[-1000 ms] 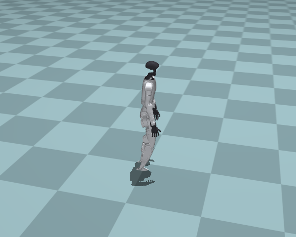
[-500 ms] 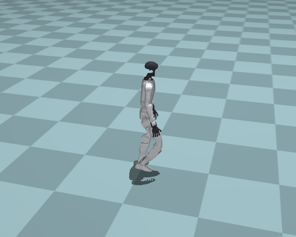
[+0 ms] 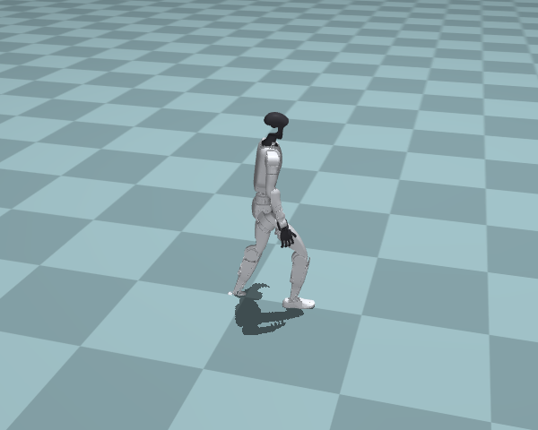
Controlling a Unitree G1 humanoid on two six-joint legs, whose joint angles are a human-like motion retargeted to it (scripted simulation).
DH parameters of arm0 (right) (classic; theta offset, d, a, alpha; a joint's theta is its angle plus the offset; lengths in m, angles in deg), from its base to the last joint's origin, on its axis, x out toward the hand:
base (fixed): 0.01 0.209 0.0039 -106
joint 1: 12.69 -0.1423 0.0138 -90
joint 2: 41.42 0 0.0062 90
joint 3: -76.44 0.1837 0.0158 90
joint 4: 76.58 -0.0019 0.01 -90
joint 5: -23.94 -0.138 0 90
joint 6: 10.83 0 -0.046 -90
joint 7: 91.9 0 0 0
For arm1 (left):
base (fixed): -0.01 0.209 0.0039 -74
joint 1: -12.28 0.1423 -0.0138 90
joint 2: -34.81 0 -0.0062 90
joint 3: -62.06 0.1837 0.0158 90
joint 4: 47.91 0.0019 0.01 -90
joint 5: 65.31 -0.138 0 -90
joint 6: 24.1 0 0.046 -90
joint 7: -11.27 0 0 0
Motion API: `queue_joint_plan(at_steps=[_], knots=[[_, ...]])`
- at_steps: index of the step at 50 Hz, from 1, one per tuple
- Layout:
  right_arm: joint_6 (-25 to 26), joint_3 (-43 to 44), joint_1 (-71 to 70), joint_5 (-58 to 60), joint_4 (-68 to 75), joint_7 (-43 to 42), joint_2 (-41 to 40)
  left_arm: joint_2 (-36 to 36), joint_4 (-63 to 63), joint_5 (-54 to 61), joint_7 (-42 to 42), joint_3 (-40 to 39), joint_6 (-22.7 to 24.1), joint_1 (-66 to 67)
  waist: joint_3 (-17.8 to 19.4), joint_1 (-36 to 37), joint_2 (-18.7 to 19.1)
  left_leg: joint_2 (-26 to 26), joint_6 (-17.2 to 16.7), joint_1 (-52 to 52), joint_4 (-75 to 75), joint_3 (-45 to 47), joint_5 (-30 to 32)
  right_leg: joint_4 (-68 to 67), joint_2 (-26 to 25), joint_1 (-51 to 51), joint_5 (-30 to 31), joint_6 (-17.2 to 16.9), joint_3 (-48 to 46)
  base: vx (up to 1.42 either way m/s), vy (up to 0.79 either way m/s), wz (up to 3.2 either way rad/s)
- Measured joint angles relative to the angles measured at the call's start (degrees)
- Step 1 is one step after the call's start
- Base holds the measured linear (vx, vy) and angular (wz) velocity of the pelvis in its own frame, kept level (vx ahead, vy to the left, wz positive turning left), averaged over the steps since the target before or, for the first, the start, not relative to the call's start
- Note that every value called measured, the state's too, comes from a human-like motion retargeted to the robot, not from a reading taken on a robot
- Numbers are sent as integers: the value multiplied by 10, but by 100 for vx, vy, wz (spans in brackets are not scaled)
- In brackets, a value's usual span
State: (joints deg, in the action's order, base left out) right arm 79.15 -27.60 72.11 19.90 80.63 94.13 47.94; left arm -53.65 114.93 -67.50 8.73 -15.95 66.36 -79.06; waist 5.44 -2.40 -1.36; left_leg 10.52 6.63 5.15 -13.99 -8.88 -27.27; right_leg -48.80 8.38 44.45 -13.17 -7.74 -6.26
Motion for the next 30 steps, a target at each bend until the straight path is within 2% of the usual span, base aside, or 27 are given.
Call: queue_joint_plan(at_steps=[5, 10, 15, 20, 25, 30], knots=[[-1, -1, -4, 4, 8, -4, -3, -3, -8, 3, 1, 0, 2, 1, 2, 8, -5, -5, -2, 21, -38, -7, -27, -11, -4, -25, 7, 9, -8, 28, -13, 1], [-5, -6, -6, 9, 13, -9, -5, -7, -12, 9, 2, -3, 1, 2, 2, 10, -4, -19, -18, 28, -107, 0, -43, -21, -23, -60, -55, 40, -15, 31, -14, -6], [-7, -17, -4, 18, 18, -12, -7, -10, -14, 11, 4, -5, 1, 2, 0, 14, 14, -44, -63, -2, -241, 1, -14, -3, -66, -103, -87, 69, -23, 30, -13, -20], [-5, -30, -2, 27, 19, -8, -3, -13, -23, 5, 2, -4, 3, -4, -7, 24, 44, -94, -101, -84, -441, 24, 29, 47, -121, -143, -104, 97, -34, 27, -11, -23], [-1, -36, 0, 34, 22, -2, 5, -18, -45, -6, -3, -3, 5, -16, -16, 45, 54, -130, -91, -182, -570, 53, 29, 104, -148, -180, -111, 105, -29, 26, -11, -27], [4, -36, -2, 38, 28, 8, 13, -23, -60, -15, -11, -3, 3, -34, -18, 71, 52, -136, -67, -261, -561, 62, -20, 165, -157, -224, -107, 98, -10, 24, -8, -38]])
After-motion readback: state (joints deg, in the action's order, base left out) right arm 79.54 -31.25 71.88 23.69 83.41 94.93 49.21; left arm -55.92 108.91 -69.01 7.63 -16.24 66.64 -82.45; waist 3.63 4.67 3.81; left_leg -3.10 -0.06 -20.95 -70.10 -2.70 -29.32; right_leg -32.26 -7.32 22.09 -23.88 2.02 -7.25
